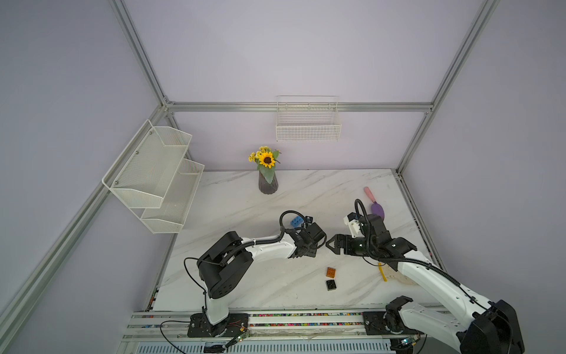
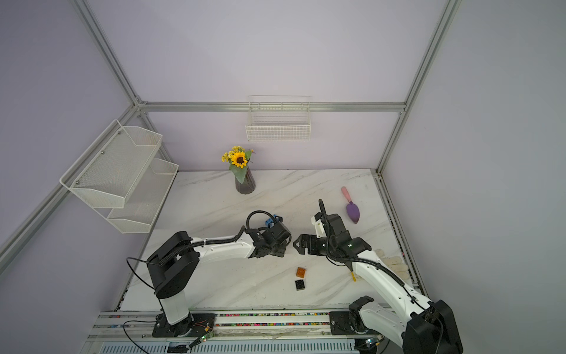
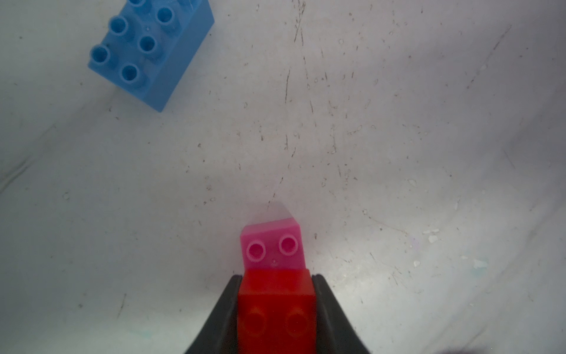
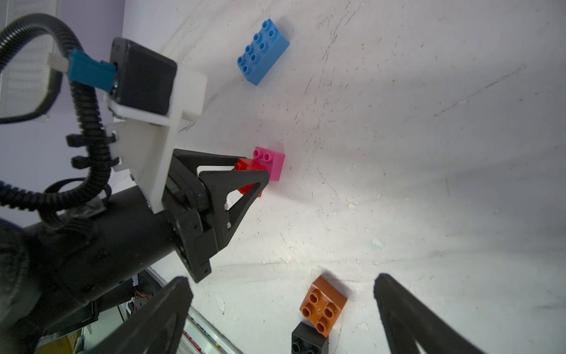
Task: Assemble the letter v with lego
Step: Assemble the lego brick with the lego brick.
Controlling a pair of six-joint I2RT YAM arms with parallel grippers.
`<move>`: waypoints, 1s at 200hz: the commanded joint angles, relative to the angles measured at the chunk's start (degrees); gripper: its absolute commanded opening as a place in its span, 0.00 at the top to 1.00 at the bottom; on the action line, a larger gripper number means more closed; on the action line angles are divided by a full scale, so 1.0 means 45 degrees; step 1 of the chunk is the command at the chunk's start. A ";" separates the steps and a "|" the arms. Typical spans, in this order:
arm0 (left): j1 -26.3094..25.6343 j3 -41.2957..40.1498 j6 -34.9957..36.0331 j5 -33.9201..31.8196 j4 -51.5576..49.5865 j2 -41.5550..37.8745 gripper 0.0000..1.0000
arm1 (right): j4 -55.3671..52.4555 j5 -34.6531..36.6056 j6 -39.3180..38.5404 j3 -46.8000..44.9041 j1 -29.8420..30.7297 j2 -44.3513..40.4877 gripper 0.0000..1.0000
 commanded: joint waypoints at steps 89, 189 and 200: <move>0.0441 0.1030 0.1614 0.1703 -0.2391 0.0832 0.87 | 0.0284 -0.0384 0.0035 -0.0152 -0.0049 -0.0315 0.03; 0.1667 0.4650 0.9890 0.2874 -0.2549 0.2305 0.87 | 0.0247 0.0503 0.0504 -0.0078 -0.0042 -0.0857 0.03; 0.1743 0.4832 1.0127 0.3004 -0.2460 0.2234 0.87 | 0.0193 0.0629 0.0526 -0.0077 -0.0033 -0.0949 0.03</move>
